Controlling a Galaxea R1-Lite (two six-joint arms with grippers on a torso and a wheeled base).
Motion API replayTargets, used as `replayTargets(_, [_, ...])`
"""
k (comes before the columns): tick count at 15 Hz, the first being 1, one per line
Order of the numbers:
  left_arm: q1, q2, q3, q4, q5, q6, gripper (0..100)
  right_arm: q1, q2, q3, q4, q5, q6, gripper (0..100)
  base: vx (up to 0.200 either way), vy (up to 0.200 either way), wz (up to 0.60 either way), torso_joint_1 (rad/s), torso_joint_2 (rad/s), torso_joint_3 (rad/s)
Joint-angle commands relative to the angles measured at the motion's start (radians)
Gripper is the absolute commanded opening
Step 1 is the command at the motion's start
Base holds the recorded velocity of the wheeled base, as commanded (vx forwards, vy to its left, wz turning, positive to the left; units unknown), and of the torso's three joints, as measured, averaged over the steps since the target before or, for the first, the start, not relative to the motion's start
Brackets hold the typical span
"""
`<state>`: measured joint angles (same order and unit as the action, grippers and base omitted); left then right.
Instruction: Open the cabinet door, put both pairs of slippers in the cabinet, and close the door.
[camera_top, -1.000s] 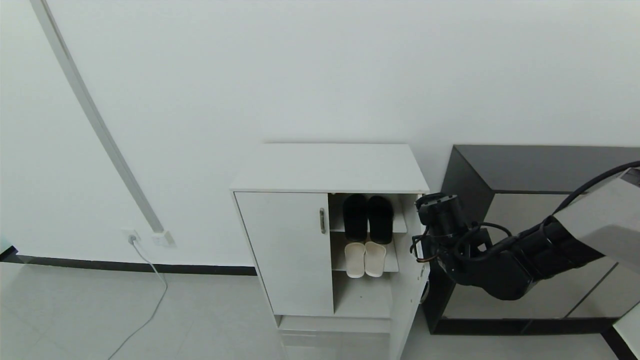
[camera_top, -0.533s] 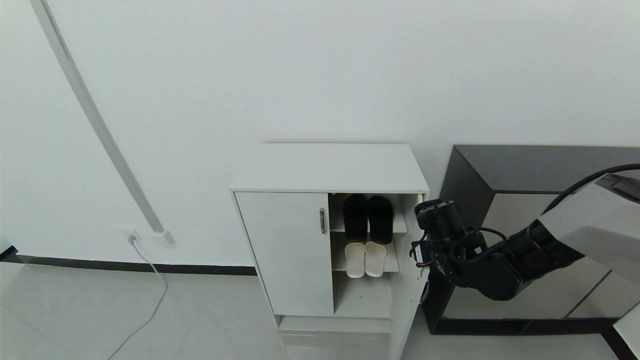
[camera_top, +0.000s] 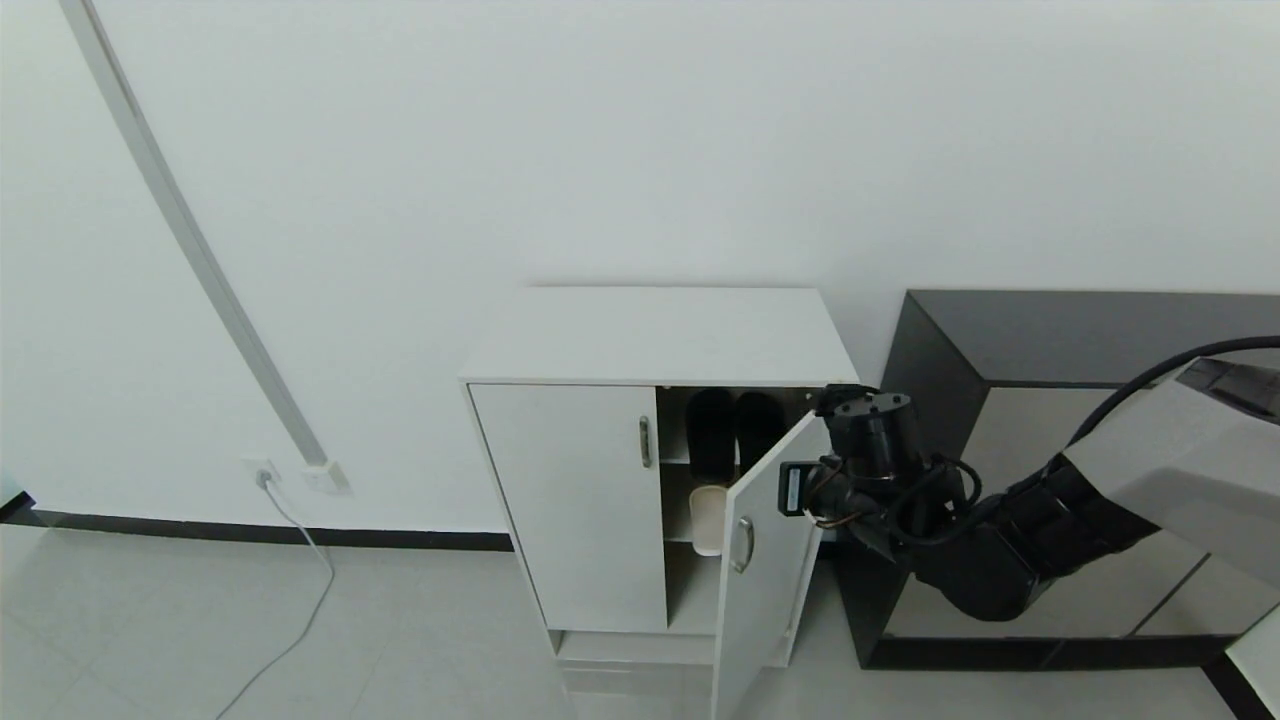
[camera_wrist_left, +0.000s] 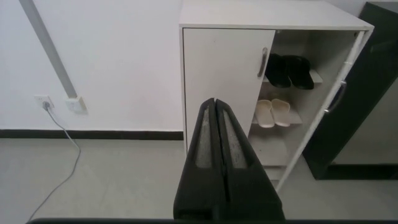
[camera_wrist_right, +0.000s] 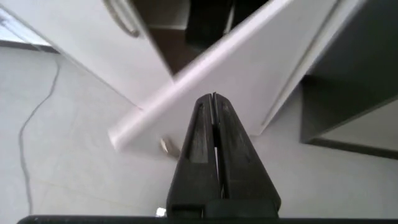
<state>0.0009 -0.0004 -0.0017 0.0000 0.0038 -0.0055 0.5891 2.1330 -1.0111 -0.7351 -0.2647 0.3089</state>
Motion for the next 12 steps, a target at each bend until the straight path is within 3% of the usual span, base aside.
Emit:
replayTargets(1, [0.001, 0.000, 0.000, 0.000, 0.001, 0.001, 0, -0.003, -0.001, 0.072, -0.109, 0.062, 0.002, 0, 0.000, 0.000, 0.00, 0.000, 0.00, 0.000])
replayTargets(5, [0.001, 0.000, 0.000, 0.000, -0.001, 0.006, 0, -0.011, 0.022, 0.301, -0.392, 0.251, -0.083, 0, 0.000, 0.000, 0.00, 0.000, 0.00, 0.000])
replayTargets(12, [0.001, 0.000, 0.000, 0.000, -0.001, 0.006, 0, -0.005, 0.044, 0.318, -0.431, 0.262, -0.085, 0, 0.200, 0.000, 0.00, -0.002, 0.00, 0.003])
